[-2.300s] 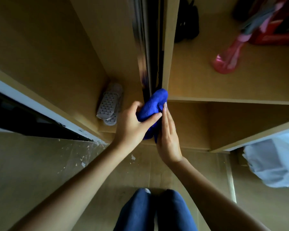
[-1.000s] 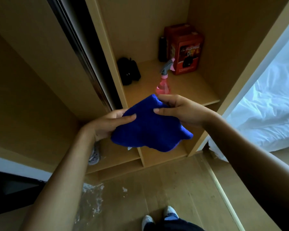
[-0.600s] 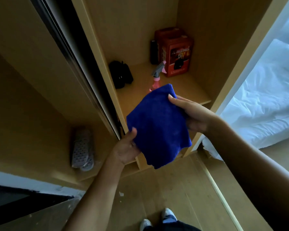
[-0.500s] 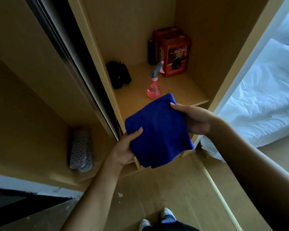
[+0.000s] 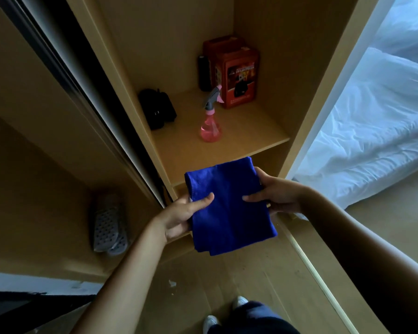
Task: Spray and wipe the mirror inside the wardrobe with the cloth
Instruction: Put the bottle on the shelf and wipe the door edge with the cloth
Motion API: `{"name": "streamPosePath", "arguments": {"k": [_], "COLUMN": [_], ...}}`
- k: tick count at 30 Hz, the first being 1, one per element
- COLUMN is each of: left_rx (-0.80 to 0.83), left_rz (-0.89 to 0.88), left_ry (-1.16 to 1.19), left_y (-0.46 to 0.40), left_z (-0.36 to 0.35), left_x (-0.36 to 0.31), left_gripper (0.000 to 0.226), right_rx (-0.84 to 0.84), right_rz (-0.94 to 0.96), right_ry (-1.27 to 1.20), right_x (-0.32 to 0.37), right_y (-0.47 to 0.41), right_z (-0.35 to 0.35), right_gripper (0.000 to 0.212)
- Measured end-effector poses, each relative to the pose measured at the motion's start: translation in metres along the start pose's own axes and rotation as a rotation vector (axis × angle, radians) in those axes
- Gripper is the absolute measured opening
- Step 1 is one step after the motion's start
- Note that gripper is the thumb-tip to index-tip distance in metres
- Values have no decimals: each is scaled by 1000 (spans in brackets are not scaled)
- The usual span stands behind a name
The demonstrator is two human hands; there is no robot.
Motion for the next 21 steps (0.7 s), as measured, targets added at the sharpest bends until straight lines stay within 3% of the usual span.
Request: {"name": "streamPosePath", "arguments": {"k": [2, 8, 18, 21], "left_rx": [-3, -115, -288, -317], "left_rz": [13, -41, -111, -132], "left_ry": [4, 76, 142, 157], "left_y": [-5, -32, -137, -169], "left_z": [-1, -6, -55, -71], "left_x": [7, -9, -80, -104], "left_gripper": [56, 27, 29, 48], "right_rx": [-19, -101, -225, -296], "right_rz": [15, 69, 132, 160], "right_ry": [15, -7, 170, 352], "right_x": [-4, -5, 57, 82], "right_y": [0, -5, -60, -81], "right_z": [5, 39, 172, 204], "right_gripper": [73, 71, 76, 80]}}
Point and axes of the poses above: each hand's wrist, its own y-axis away from the middle knuckle, its own z-axis out of the back of the hand, x = y × z, the point moved 9 cm from there along -y, towards the middle knuckle, and after that the axes turned 7 degrees about z, right-handed, at the moved point
